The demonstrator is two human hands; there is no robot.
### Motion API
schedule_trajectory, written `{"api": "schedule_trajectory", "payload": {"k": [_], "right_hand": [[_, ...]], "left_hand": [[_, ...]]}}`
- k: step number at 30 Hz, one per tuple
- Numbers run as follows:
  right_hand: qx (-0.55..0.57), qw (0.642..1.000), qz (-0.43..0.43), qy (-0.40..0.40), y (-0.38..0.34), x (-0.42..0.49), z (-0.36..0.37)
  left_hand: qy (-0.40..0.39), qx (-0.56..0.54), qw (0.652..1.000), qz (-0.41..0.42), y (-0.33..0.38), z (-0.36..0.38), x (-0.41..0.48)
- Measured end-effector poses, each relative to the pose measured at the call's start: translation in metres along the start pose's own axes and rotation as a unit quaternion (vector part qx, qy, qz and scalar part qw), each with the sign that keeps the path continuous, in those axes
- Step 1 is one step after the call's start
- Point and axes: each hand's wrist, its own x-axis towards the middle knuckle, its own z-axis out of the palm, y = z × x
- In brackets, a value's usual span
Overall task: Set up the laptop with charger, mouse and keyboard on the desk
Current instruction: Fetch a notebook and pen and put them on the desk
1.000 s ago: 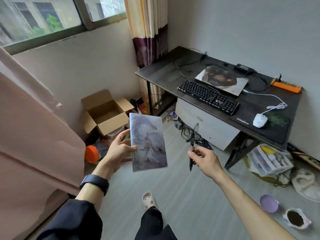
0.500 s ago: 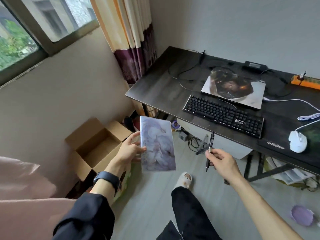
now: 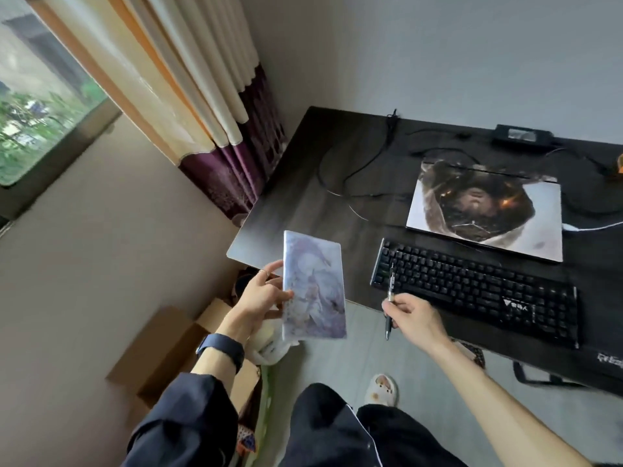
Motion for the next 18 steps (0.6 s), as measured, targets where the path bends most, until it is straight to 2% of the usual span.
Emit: {"api": "schedule_trajectory", "payload": {"k": [13,18], "right_hand": [[-0.064,0.991,0.109,0.033,-0.074,0.102,0.054],[-0.093,0.983,0.147,0.06,-0.098,0.135,0.065]], "left_hand": [[-0.107,0.059,0.99,-0.069,0.083,-0.027,0.2],[-0.084,0.128,0.986,-0.06,0.09,-0.037,0.257]]}}
